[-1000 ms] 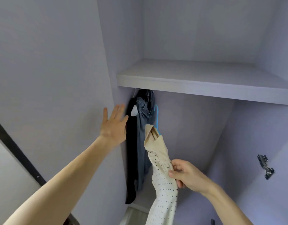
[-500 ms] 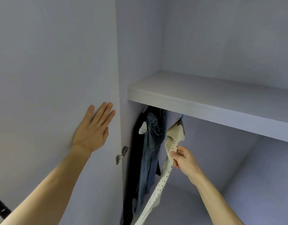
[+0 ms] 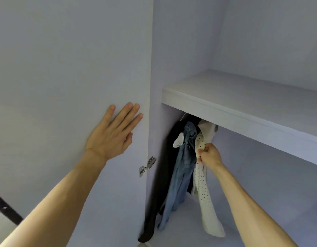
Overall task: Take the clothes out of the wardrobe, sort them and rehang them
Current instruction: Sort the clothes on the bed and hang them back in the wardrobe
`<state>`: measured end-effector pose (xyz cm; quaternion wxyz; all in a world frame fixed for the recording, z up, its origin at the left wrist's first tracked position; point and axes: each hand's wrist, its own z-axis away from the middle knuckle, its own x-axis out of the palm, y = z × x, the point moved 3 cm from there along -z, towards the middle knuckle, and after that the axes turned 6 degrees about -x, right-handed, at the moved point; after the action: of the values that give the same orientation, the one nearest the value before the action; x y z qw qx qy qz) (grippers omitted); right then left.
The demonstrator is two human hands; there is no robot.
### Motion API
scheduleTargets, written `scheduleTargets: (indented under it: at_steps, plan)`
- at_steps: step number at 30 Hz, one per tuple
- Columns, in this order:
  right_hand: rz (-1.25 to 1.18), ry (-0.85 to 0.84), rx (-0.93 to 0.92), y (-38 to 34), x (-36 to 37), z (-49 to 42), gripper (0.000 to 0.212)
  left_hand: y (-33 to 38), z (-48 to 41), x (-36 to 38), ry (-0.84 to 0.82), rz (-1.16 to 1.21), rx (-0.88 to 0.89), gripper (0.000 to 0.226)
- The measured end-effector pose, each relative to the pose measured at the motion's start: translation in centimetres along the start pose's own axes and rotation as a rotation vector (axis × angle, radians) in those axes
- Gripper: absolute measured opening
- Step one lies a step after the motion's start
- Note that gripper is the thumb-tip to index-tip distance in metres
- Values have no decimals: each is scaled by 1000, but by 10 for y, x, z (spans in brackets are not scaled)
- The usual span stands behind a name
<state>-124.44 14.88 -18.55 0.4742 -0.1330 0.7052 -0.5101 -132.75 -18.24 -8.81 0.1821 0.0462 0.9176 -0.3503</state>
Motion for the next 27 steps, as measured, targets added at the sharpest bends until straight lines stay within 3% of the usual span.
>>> scheduleTargets:
  at_steps: [5, 12, 15, 17, 25, 27]
  plan:
    - [-25, -53, 72, 32, 33, 1, 8, 1, 0, 0, -3, -30, 1, 67]
    - [83, -147, -26, 29, 51, -19, 18, 0, 2, 0, 15, -31, -3, 66]
    - [122, -176, -25, 30, 61, -20, 54, 0, 3, -2, 1, -35, 0, 66]
    - [139, -167, -3, 33, 63, -18, 66, 0, 1, -4, -15, -24, -5, 66]
    - [138, -200, 14, 20, 47, 28, 72, 7, 29, -25, -237, 266, -115, 64]
    - [91, -240, -26, 7, 46, 58, 62, 15, 60, -35, -329, 375, -194, 61]
